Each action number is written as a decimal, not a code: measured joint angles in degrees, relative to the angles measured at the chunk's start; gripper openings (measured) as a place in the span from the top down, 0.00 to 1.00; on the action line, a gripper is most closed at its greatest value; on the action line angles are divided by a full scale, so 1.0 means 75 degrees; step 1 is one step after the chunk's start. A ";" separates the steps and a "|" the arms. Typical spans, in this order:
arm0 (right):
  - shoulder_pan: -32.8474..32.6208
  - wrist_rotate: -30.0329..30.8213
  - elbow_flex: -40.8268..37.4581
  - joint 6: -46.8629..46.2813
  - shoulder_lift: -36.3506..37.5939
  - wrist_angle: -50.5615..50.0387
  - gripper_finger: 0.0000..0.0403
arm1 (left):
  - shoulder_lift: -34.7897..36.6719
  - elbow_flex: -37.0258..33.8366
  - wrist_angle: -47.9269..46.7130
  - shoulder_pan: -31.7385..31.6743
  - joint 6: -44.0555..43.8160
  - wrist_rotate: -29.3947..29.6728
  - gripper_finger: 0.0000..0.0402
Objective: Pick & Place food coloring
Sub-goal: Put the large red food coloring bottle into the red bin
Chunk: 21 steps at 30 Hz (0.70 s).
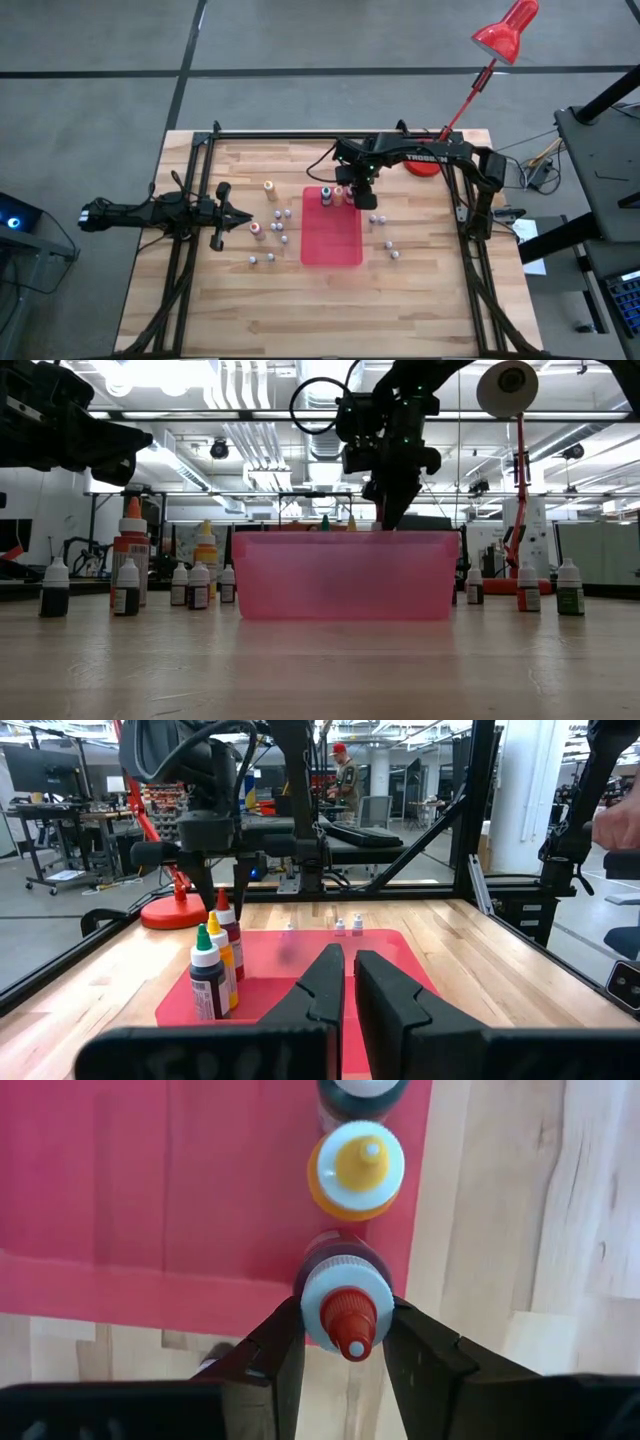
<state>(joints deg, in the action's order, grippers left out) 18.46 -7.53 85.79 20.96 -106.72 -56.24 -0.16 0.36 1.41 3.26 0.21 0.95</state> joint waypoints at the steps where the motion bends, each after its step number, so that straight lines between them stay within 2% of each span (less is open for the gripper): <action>1: 0.0000 0.0000 -0.0037 -0.0026 0.0000 0.0036 0.72 | 0.0001 0.0000 0.0000 0.0000 -0.0001 0.0000 0.99; 15: -0.0003 0.0000 -0.0229 -0.0056 0.0000 0.0213 0.72 | 0.0001 0.0000 0.0000 -0.0001 -0.0002 0.0000 0.99; 21: 0.0012 0.0000 -0.0229 -0.0080 0.0000 0.0218 0.66 | 0.0000 0.0000 0.0000 0.0000 -0.0002 0.0000 0.99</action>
<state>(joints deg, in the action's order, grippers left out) 18.55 -7.53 84.07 20.36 -106.72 -54.61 -0.16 0.36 1.41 3.26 0.19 0.95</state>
